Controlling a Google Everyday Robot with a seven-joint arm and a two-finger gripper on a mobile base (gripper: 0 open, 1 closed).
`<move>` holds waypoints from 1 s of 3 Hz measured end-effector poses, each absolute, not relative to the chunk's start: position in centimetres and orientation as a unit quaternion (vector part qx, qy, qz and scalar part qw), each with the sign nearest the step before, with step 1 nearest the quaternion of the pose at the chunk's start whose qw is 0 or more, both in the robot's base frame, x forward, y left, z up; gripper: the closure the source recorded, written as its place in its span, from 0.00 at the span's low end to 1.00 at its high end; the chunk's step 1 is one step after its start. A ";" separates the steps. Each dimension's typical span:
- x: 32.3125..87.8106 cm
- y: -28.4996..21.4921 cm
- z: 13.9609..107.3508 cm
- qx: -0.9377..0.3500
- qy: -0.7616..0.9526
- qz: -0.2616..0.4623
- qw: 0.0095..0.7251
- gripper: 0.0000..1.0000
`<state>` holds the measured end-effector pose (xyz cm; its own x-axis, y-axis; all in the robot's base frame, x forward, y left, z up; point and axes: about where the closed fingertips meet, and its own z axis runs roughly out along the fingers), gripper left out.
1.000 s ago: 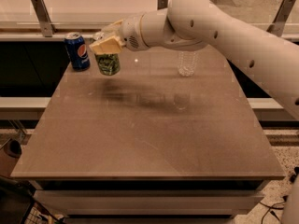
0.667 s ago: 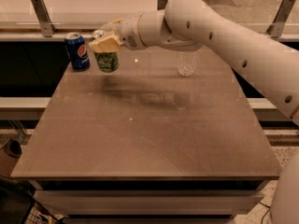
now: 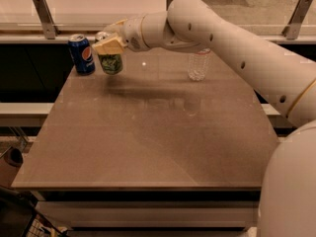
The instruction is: Move green can near pepsi can
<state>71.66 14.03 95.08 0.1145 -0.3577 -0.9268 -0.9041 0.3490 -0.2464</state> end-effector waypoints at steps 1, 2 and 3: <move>72.4 14.4 93.8 -0.513 0.621 0.260 0.533 1.00; 72.9 14.8 92.8 -0.513 0.625 0.267 0.524 1.00; 72.8 15.0 92.8 -0.514 0.624 0.269 0.523 0.82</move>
Offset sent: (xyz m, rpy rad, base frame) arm 0.0203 0.0056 -0.0341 -0.0087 0.0772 0.0223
